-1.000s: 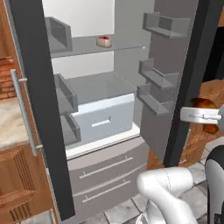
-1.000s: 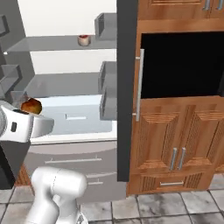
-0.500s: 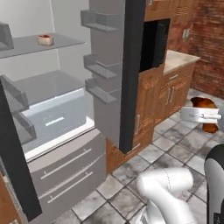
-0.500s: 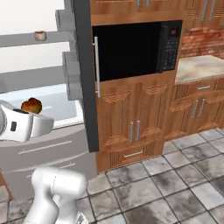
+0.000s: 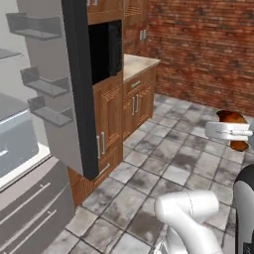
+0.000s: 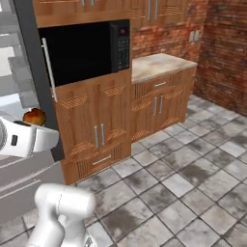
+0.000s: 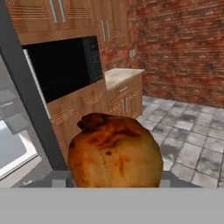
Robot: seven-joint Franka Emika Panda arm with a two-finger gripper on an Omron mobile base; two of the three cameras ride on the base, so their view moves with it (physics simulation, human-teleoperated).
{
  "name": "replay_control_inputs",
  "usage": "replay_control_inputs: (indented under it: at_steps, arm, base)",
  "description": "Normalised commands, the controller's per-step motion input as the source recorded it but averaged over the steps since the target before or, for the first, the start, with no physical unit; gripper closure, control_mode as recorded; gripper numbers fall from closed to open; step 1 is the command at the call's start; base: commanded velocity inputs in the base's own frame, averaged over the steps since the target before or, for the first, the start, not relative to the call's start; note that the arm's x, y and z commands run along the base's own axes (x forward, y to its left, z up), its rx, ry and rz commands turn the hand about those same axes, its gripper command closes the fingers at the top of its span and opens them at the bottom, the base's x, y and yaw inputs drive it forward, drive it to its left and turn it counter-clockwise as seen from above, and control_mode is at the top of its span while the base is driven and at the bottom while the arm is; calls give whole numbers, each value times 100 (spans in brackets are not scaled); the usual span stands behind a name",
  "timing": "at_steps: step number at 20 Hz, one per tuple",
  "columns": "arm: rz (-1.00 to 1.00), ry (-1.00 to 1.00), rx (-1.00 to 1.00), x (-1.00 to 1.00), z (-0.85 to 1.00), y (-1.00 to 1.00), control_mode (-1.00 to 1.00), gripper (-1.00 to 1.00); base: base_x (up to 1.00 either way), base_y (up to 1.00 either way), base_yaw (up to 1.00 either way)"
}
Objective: Gather the onion and eggplant from the fridge and place them on a tray on the dining counter. Then gather the chicken drumstick and steak from the fridge and place them on the other tray.
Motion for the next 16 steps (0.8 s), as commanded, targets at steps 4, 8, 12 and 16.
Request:
replay_control_inputs:
  at_steps: [4, 8, 12, 16]
  arm:
    - [0, 0, 0, 0, 0, 0, 100, 100]
    - [0, 0, 0, 0, 0, 0, 100, 100]
    - [0, 0, 0, 0, 0, 0, 100, 100]
    - [0, 0, 0, 0, 0, 0, 100, 100]
  base:
    - [44, -52, -51]
    - [48, -58, -50]
    - [51, -56, -48]
    - [56, -25, -51]
